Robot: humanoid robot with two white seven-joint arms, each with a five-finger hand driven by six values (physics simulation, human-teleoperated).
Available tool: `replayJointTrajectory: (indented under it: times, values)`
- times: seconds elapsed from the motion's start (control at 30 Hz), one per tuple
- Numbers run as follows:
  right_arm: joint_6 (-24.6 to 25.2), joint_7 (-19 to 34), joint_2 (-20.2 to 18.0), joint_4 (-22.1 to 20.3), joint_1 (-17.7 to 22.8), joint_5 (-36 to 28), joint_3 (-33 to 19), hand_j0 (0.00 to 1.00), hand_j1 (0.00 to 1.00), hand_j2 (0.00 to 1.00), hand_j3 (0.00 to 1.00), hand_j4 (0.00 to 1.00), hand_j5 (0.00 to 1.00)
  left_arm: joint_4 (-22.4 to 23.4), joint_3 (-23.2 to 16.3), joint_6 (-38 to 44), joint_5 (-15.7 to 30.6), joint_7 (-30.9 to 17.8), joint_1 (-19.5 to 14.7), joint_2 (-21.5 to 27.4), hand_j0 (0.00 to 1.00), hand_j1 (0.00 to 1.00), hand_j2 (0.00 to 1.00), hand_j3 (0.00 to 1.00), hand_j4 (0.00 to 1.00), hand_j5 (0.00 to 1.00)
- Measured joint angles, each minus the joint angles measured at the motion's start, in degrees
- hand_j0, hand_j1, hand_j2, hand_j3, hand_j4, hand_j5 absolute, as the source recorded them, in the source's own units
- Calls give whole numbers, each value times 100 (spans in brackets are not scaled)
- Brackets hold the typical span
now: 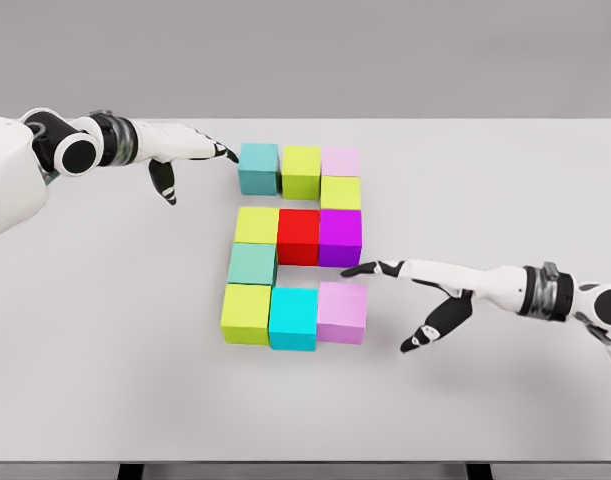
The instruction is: Assemble the squares on the desktop into the number 2
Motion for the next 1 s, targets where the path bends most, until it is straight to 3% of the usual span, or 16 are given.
replayJointTrajectory:
  times: [0.6, 1.0]
  values:
    - [-1, 0, 298, 261, -9, 4, 73, 100, 100, 100, 100, 100, 100, -39, 82, 40, -1, 0, -44, 37, 100, 100, 100, 100, 100, 100]
    - [2, -2, 333, 224, -9, 10, 274, 100, 100, 100, 100, 100, 100, 674, 142, 76, -41, 0, -88, -385, 100, 100, 100, 100, 100, 100]
